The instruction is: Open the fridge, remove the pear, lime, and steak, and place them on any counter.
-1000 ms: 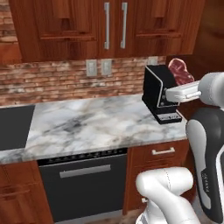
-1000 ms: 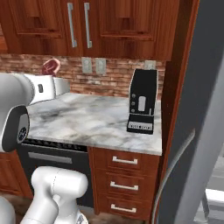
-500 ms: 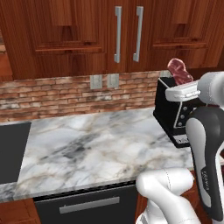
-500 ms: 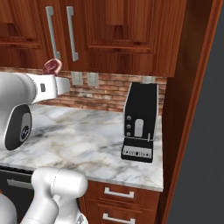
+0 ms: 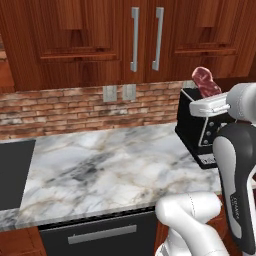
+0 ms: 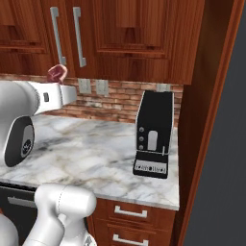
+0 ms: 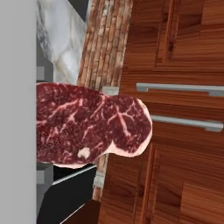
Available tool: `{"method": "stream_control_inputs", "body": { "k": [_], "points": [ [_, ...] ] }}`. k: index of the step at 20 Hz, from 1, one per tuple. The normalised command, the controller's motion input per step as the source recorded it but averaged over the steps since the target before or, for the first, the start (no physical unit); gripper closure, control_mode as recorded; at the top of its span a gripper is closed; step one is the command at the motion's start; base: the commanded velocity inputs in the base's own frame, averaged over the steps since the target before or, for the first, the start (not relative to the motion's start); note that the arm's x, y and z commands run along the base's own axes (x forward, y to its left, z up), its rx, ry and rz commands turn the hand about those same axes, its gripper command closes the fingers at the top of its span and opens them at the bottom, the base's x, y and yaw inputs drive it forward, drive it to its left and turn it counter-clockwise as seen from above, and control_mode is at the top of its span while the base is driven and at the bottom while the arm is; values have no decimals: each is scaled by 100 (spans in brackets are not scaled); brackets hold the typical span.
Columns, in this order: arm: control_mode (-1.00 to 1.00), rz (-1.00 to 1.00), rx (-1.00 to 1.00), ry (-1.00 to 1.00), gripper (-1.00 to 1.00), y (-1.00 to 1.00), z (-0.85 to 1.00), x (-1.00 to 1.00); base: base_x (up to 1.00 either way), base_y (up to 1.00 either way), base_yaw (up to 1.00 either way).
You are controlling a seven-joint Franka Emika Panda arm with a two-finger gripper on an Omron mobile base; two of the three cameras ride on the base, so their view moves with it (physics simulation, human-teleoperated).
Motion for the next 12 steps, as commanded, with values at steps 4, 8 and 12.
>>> {"method": "stream_control_inputs", "body": {
  "k": [4, 8, 12],
  "points": [
    [-100, 0, -5, 11, 100, 0, -12, 0, 0, 0, 0],
    [-100, 0, -21, 40, 100, 4, -58, 0, 0, 0, 0],
    [-100, 0, -24, 41, 100, 13, -70, 3, 0, 0, 0]
  ]
}}
